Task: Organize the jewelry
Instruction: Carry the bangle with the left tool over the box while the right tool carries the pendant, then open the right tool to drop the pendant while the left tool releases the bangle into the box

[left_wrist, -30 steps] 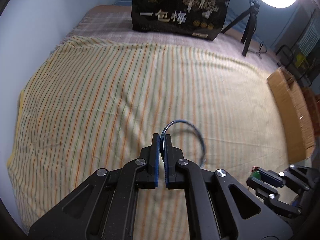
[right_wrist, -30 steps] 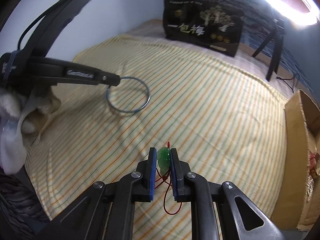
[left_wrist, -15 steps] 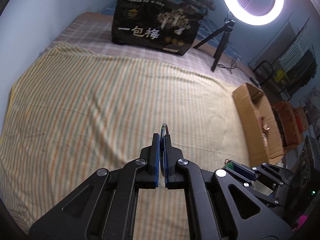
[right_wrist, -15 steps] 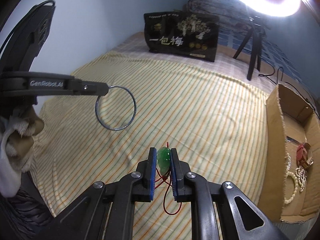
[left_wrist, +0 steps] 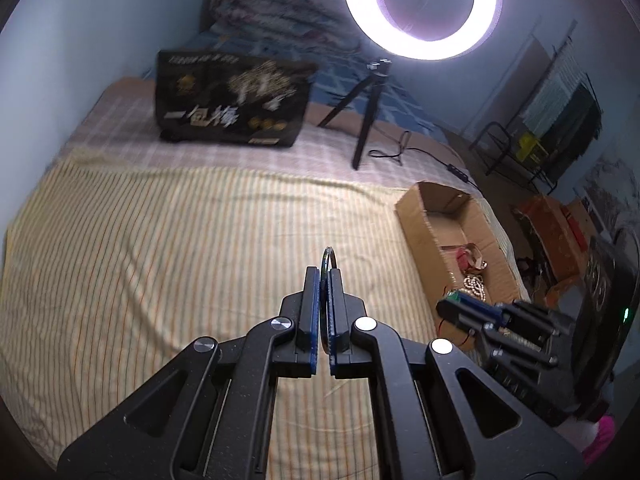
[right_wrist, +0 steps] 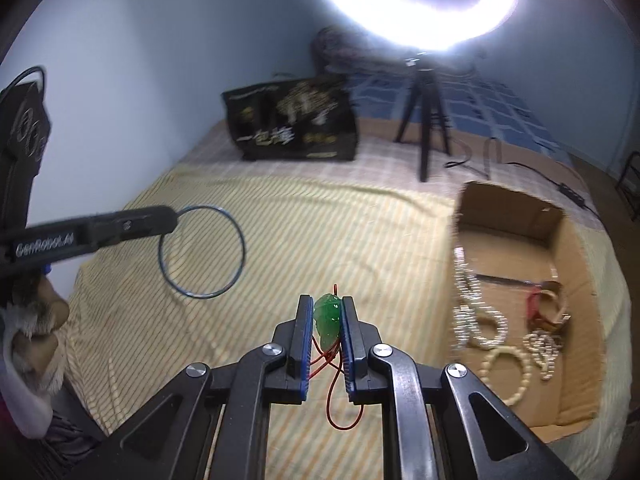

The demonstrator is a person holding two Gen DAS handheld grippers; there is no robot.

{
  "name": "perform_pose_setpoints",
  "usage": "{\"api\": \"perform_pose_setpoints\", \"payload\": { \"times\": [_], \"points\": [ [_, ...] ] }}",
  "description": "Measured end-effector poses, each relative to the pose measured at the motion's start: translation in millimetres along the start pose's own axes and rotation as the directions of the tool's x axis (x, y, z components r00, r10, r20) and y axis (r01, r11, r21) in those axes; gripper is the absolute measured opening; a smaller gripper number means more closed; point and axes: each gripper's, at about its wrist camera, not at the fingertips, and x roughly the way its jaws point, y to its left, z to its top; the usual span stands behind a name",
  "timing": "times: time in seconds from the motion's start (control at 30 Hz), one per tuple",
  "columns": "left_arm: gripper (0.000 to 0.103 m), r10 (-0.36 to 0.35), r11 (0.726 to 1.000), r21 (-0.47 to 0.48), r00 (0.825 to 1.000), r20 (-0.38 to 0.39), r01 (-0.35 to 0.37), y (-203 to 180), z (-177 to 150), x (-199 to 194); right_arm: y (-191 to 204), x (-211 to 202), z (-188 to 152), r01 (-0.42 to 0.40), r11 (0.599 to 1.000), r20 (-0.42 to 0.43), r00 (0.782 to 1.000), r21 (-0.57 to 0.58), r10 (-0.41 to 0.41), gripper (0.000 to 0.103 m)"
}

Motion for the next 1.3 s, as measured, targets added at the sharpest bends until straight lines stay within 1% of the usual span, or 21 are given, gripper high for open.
{"api": "perform_pose_setpoints", "payload": {
  "times": [0.1, 0.3, 0.57, 0.73, 1.07, 1.3],
  "points": [
    [0.001, -0.020, 0.999, 0.038, 1.000, 0.003, 0.020, -22.5, 1.7, 2.9, -19.9, -6.2, 4.7, 0.021, 0.999, 0.008, 1.000, 0.032, -0.021, 0.011],
    [0.001, -0.040, 0.994, 0.102, 0.999, 0.001, 0.040, -59.9, 1.9, 14.1, -63.2, -11.5, 15.2, 0.069, 0.993, 0.008, 0.998, 0.095, -0.070, 0.011],
    [0.001, -0.060, 0.982, 0.181, 0.998, 0.010, 0.057, -108.0, 4.1, 26.7, -115.4, -7.6, 28.0, 0.142, 0.976, -0.017, 0.990, 0.163, -0.142, 0.011],
    [0.001, -0.081, 0.973, 0.218, 0.997, 0.006, 0.078, -134.1, 3.3, 36.5, -146.0, -5.4, 36.2, 0.166, 0.965, -0.018, 0.986, 0.205, -0.166, 0.011],
    [0.001, -0.102, 0.957, 0.271, 0.994, -0.029, 0.106, -171.3, -5.9, 60.2, -179.5, 0.3, 37.3, 0.199, 0.948, -0.037, 0.980, 0.248, -0.196, 0.011],
    [0.001, -0.109, 0.946, 0.304, 0.993, -0.041, 0.117, -188.6, -13.5, 68.2, -186.2, 3.6, 34.3, 0.204, 0.944, -0.052, 0.979, 0.257, -0.198, 0.011]
  ]
}}
